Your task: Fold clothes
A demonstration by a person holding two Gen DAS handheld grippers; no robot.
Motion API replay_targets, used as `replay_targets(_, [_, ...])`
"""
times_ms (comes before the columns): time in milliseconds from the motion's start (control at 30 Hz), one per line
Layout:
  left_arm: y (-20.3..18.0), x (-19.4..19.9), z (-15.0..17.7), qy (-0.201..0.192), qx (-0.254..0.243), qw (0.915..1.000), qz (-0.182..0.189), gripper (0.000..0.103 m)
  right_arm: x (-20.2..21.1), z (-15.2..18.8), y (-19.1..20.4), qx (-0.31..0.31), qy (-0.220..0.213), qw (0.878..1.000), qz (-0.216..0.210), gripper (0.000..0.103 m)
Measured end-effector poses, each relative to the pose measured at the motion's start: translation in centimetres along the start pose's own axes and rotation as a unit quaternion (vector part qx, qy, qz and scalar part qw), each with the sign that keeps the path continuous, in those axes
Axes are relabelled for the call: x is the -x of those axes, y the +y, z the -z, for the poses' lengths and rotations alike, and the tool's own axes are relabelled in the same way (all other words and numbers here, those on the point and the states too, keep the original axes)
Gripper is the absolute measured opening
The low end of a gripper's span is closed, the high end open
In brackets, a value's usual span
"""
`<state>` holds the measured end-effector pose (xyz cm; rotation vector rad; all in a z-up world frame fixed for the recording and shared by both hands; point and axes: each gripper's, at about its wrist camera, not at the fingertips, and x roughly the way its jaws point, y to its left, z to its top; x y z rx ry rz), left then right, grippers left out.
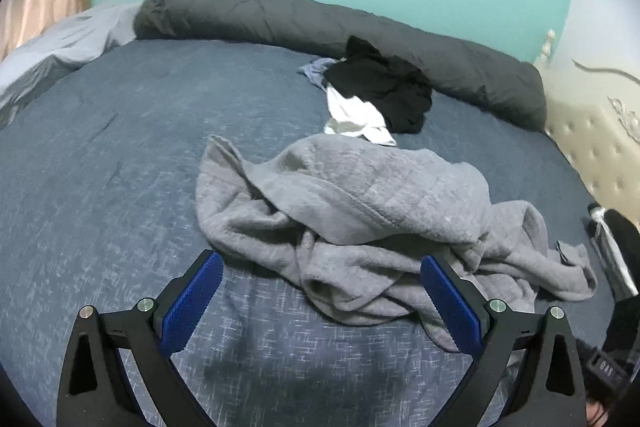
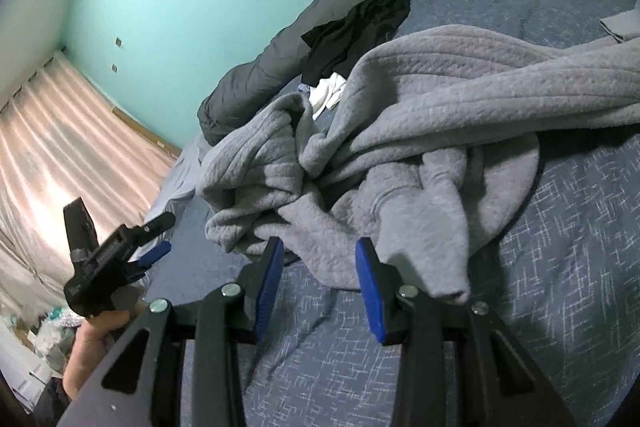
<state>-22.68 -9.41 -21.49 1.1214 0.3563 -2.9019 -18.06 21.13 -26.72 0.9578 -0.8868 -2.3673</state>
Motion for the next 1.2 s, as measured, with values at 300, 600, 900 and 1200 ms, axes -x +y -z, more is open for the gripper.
replay_targets(300, [0.2,-2.6,-0.5,0.031,0.003,0.9995,0.01,0.085,0.2,-0.8,-1.4,-0.012,-0.001,1.0,0.004,0.038])
replay_targets(600, [0.4,-4.7,-0.8,0.05,0.024,0.9966,0.061,0.059,0.0,-0.6,-2.0,-0.017,0.004,1.0,0.009,0.038])
replay_targets(900, [-0.7,-6.5,-0.9,0.063,0.011,0.9942,0.087,0.044,0.5,-0.4,-2.0,-0.017,0.002,1.0,0.009,0.038])
replay_targets(1200, [-0.6,-6.9,-2.2,0.054,-0.004,0.9952,0.081,0.018,0.9,0.1,-2.5,-0.026,0.004,1.0,0.012,0.038])
